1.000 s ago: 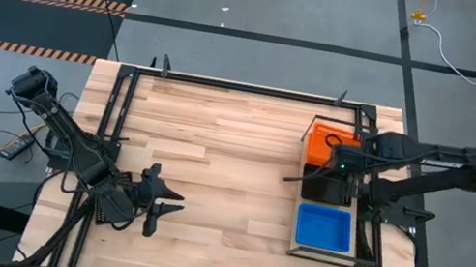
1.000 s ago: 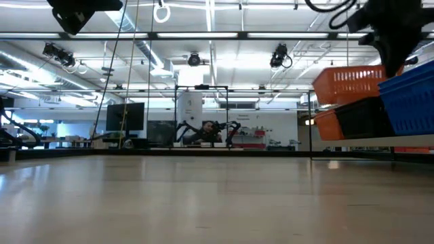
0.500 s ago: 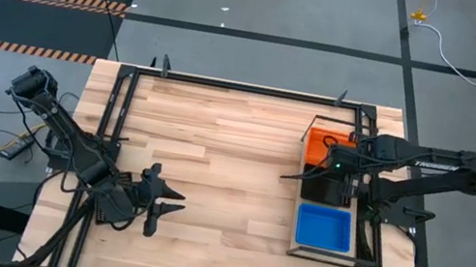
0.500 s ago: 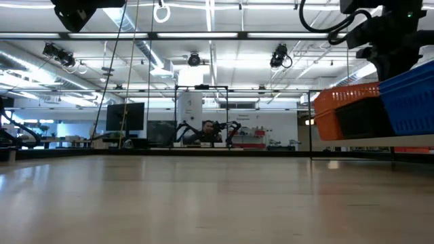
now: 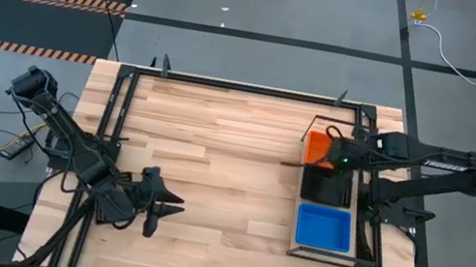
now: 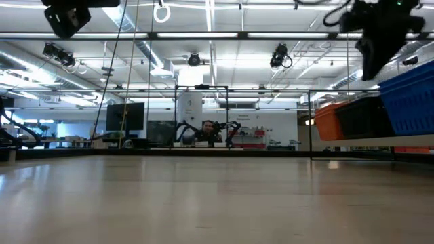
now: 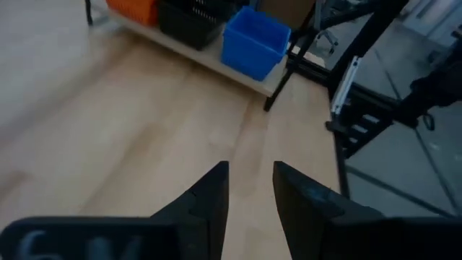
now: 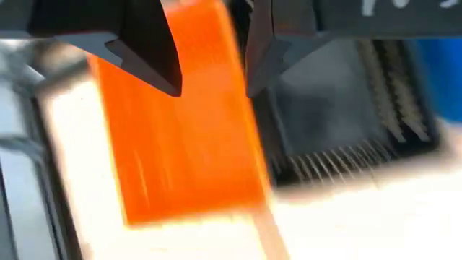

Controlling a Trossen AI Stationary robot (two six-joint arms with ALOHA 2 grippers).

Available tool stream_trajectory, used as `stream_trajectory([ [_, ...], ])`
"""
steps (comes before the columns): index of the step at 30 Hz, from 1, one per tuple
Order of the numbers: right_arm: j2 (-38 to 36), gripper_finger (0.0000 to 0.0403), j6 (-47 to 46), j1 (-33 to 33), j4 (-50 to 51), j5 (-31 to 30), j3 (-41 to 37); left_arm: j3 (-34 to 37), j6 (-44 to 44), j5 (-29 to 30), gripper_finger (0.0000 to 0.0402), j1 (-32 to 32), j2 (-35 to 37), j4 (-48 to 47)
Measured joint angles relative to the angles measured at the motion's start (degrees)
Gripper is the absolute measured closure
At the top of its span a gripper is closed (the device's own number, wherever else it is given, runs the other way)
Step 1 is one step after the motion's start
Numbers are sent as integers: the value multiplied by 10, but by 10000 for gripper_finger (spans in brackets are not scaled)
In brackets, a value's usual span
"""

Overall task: Stack baskets on shelf by color
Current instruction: Stack the black bin on top of the black bin on the shelf

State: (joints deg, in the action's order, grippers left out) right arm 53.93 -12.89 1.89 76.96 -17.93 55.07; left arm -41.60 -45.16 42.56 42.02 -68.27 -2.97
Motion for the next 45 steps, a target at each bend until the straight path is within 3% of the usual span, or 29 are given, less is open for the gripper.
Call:
stream_trajectory([
  [3,-4,239,-20,-6,-89,43,4,0,-54,-23,296,0,0,-52],
  [6,2,239,-17,-16,-182,95,4,0,-163,-45,314,-1,0,-152],
  [12,41,240,6,-38,-311,105,4,0,-400,-191,340,-1,0,-332],
  [18,108,240,41,-49,-395,102,4,-4,-490,-264,344,-1,9,-367],
  [22,156,240,65,-49,-425,101,4,-49,-517,-288,345,-1,9,-419],
  [25,188,240,85,-48,-449,101,4,-101,-524,-307,345,-1,9,-501],
  [31,239,240,104,-48,-513,101,4,-184,-631,-349,349,9,9,-721],
  [34,257,240,121,-48,-540,101,4,-174,-654,-371,349,13,8,-731],
  [39,267,241,127,-41,-531,96,4,-106,-691,-468,349,12,8,-697],
  [45,258,241,116,-40,-534,96,4,-29,-693,-477,349,6,8,-617],
])
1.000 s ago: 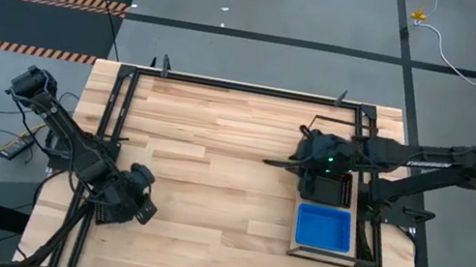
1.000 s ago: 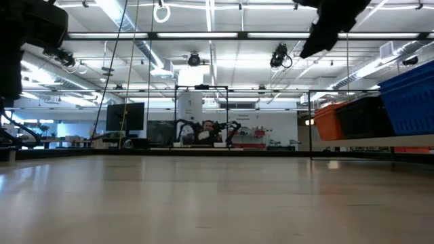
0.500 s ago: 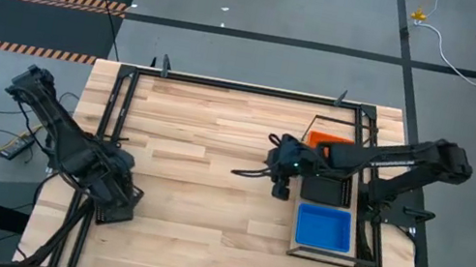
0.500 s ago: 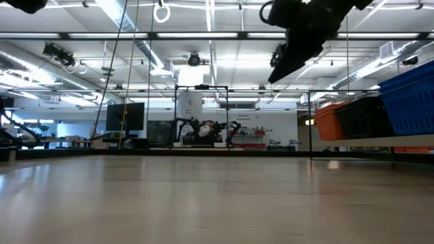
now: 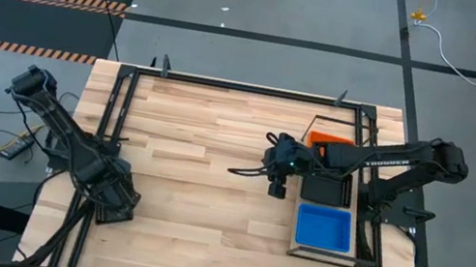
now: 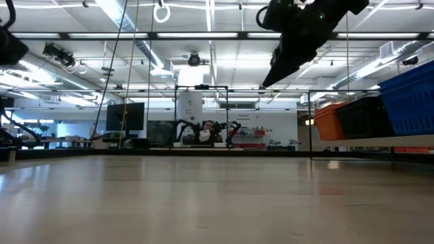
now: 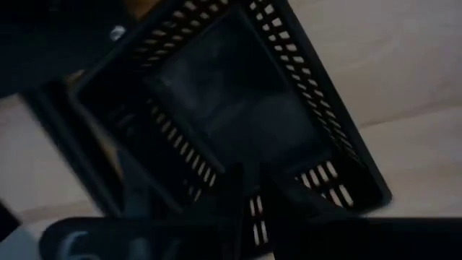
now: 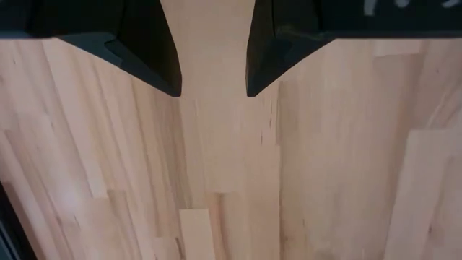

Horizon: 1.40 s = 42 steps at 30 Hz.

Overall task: Stack baskets on shelf by color
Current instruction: Stack the black bin on top of the black bin on the shelf

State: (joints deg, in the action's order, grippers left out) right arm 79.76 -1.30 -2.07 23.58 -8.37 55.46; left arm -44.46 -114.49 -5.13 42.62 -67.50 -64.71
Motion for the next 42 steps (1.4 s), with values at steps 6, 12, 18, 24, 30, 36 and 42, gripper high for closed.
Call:
stream_trajectory([
  [6,-11,241,-35,-3,0,10,0,87,51,6,349,-29,0,97],
  [12,-12,241,-60,-10,0,10,0,152,143,29,349,-98,0,118],
  [18,-11,241,-61,-23,0,11,0,167,404,121,349,-168,0,320],
  [24,-11,241,-62,-31,0,10,0,138,614,186,350,-214,0,470],
  [30,-11,241,-66,-42,-16,10,0,90,633,176,350,-235,0,367],
  [36,-11,241,-66,-54,-26,10,0,62,540,74,349,-217,0,276],
  [42,-11,241,-65,-55,-26,10,0,45,551,97,325,-169,0,311],
])
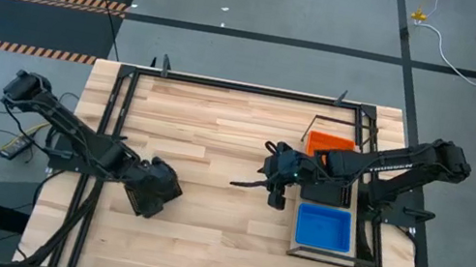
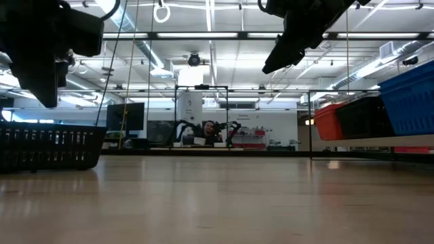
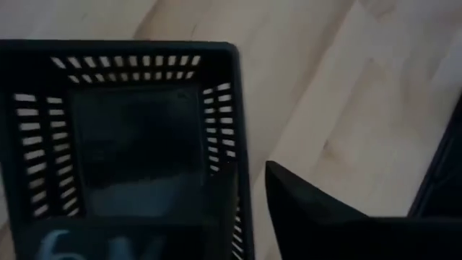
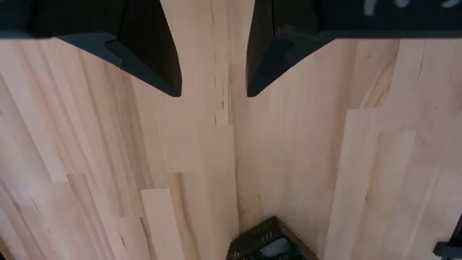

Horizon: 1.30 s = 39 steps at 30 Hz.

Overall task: Stack baskets on shelf by color
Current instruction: Stack the black bin on top of the black bin on the shelf

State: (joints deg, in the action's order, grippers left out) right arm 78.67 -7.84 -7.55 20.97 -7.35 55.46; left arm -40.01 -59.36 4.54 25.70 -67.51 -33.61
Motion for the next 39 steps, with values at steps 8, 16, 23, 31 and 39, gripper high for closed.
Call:
stream_trajectory([
  [8,0,241,0,0,1,0,0,-6,-54,-17,222,25,0,0],
  [16,0,241,0,0,1,0,0,-6,-64,1,167,53,-48,-6],
  [23,0,241,-1,0,-4,0,0,-5,-63,2,184,62,-141,-6],
  [31,0,241,3,0,-4,0,0,-7,-15,47,302,49,-200,30],
  [39,0,240,20,0,-8,0,0,-6,74,56,391,-14,-203,100],
])
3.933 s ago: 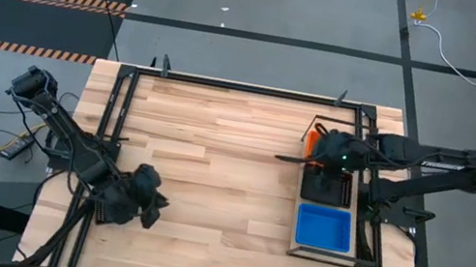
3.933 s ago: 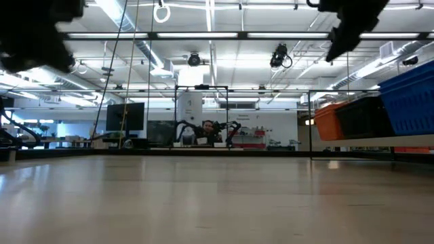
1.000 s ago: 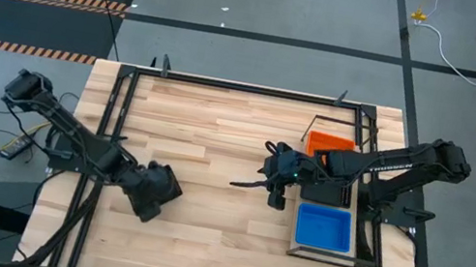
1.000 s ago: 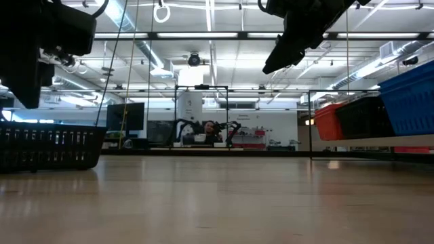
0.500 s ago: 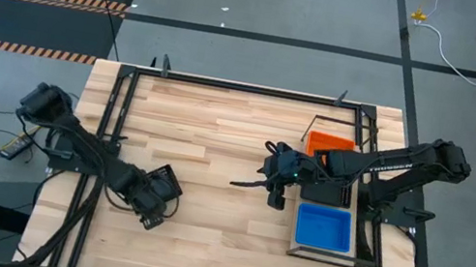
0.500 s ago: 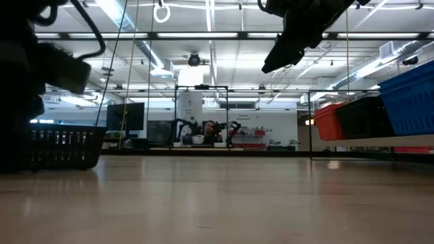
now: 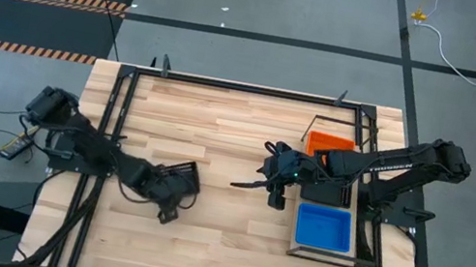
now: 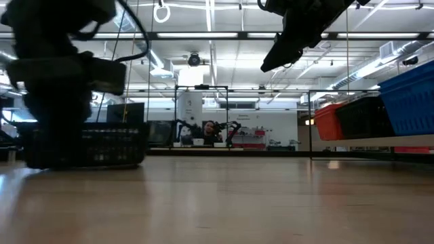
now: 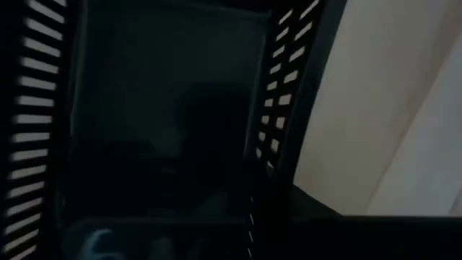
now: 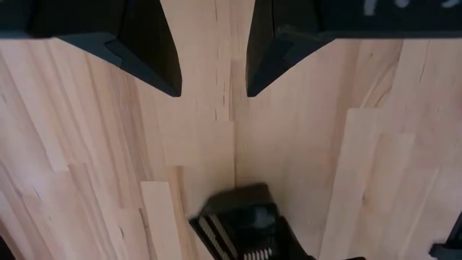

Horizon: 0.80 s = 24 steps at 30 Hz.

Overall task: Stack baskets on shelf by color
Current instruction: Stack the black bin on top of the black bin on the shelf

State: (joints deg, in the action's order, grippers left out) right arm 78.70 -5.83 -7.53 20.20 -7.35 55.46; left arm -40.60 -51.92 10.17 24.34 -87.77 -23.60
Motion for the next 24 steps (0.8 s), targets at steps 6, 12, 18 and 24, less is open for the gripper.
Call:
stream_trajectory([
  [6,0,240,5,0,0,0,0,0,71,-2,396,-62,0,75],
  [12,-3,240,15,-1,23,10,0,0,119,-23,396,-102,0,120],
  [18,-38,240,5,-2,42,13,0,0,155,-25,388,-115,0,135],
  [24,-66,240,-5,-2,-19,10,0,1,212,-4,373,-121,-2,162],
])
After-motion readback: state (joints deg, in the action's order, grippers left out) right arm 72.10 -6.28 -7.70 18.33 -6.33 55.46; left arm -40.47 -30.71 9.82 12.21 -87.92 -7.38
